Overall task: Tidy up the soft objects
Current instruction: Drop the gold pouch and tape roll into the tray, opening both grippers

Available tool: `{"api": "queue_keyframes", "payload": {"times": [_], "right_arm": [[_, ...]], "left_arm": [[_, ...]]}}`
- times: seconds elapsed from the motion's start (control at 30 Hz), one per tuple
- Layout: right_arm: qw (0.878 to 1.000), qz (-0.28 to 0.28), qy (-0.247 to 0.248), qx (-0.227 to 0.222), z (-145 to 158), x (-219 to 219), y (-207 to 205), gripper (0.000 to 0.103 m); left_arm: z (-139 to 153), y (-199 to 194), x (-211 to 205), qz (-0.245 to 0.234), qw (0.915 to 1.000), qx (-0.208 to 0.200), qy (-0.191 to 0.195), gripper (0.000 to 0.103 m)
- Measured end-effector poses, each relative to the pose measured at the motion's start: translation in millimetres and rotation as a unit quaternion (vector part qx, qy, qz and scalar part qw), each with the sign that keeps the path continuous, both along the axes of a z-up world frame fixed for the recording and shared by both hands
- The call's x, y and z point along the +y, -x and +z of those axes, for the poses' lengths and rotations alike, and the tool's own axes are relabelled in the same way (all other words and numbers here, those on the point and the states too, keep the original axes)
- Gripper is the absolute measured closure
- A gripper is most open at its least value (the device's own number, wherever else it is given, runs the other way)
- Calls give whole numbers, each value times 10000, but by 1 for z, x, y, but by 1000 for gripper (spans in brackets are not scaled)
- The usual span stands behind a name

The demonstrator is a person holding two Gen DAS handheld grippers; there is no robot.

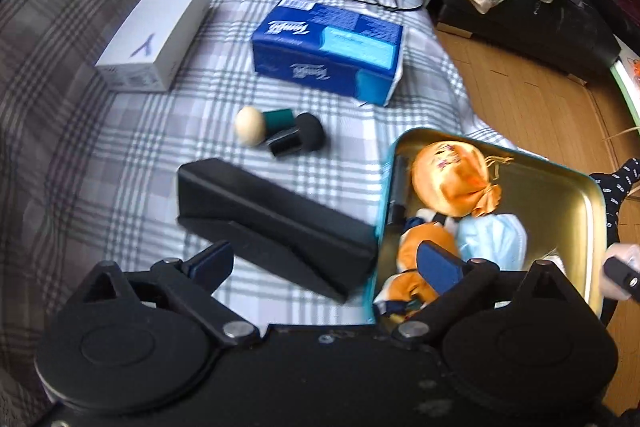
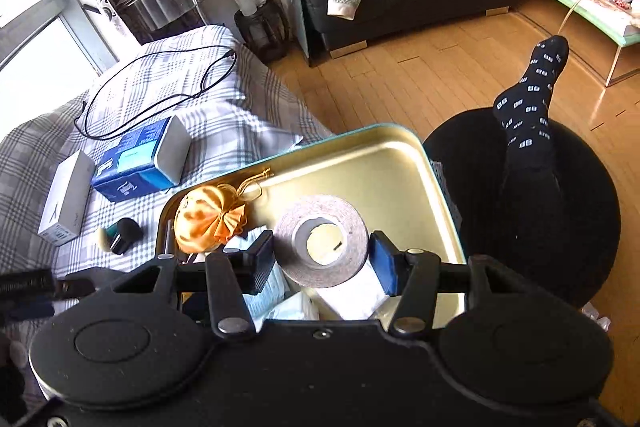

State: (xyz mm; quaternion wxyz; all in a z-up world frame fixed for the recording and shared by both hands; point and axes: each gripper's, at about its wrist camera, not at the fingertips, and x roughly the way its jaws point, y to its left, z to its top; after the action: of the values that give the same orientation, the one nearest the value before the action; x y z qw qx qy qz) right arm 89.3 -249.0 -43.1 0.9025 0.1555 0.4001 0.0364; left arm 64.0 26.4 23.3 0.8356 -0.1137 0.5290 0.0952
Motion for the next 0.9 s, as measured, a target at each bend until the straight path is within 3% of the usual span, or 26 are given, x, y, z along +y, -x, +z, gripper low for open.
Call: {"api": "queue_keyframes", "payload": {"times": [0.2, 0.3, 0.4, 0.9], "right_arm": [[9996, -125, 204, -146, 10, 4, -18, 50], [9995, -210, 213, -126, 12, 4, -24, 44], [9993, -257, 241, -123, 12, 6, -25, 38], [9992, -62, 262, 305, -1, 29, -14, 38]], "left_arm": [[-19, 35, 43, 579, 9979, 287, -77, 5], [-26, 46, 55, 719, 9967, 377, -58, 4], [-33, 50, 59, 737, 9962, 457, -98, 4], [-50, 50, 53, 581, 9963, 589, -251, 4]]}}
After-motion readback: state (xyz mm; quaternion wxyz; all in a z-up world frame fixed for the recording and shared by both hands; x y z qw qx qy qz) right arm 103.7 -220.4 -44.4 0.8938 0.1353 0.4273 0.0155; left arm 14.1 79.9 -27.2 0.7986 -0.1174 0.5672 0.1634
